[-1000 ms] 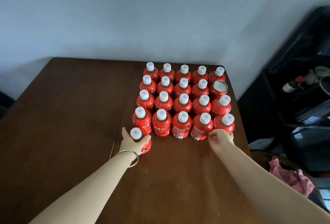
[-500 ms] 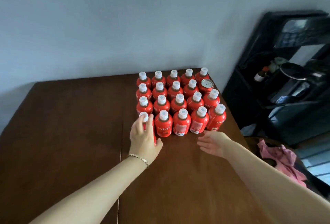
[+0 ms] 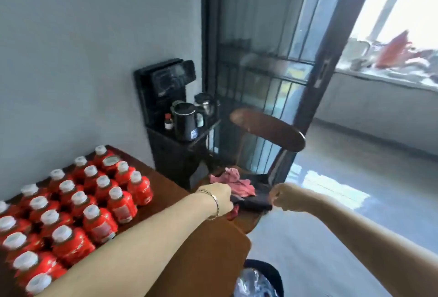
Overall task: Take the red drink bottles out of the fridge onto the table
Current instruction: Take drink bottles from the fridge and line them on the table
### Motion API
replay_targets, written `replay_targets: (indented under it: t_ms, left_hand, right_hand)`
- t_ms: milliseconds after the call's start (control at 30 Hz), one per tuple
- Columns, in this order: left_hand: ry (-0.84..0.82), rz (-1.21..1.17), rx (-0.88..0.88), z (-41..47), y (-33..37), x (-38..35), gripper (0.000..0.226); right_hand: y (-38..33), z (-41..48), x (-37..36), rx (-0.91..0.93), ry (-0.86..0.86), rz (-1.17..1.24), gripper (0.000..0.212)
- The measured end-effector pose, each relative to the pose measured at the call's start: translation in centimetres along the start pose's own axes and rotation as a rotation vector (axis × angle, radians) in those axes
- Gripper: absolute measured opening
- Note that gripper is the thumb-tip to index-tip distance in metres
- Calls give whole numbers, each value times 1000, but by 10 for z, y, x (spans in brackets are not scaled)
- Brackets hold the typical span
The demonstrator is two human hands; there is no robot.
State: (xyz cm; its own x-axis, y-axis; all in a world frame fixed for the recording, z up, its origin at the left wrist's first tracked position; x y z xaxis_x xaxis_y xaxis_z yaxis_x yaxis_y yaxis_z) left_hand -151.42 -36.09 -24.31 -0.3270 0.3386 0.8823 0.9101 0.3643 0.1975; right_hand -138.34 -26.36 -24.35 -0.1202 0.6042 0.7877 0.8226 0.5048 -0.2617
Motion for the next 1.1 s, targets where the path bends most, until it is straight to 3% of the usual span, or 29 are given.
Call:
replay_targets:
  t_ms: [200, 467, 733, 1100]
  left_hand:
    - [67, 95, -385, 45, 256, 28, 33]
    - [141, 178, -798, 12, 622, -1, 31]
    - [138, 291, -1148, -67, 932, -40, 33]
    - [103, 362, -1625, -183, 1248, -85, 30]
  right_hand:
    - [226, -120, 66, -315, 282, 133, 30]
    - [504, -347, 92, -694, 506, 241, 30]
    - [698, -557, 84, -1001, 672, 355, 30]
    - [892, -771, 82, -1465, 863, 371, 27]
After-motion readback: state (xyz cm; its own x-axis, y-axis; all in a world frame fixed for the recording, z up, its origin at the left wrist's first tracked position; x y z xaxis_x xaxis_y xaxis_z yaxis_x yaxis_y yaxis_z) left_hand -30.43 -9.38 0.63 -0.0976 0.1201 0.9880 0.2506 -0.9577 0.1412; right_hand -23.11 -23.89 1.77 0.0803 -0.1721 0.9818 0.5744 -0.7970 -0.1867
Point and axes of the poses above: each hand's wrist, its own z-axis towards the middle knuckle, its own x-axis out of the back of the hand, y = z × x, the point moved 8 cm from there along z, towards the middle knuckle, and after that the axes turned 3 degrees about -x, right-handed, at the moved point
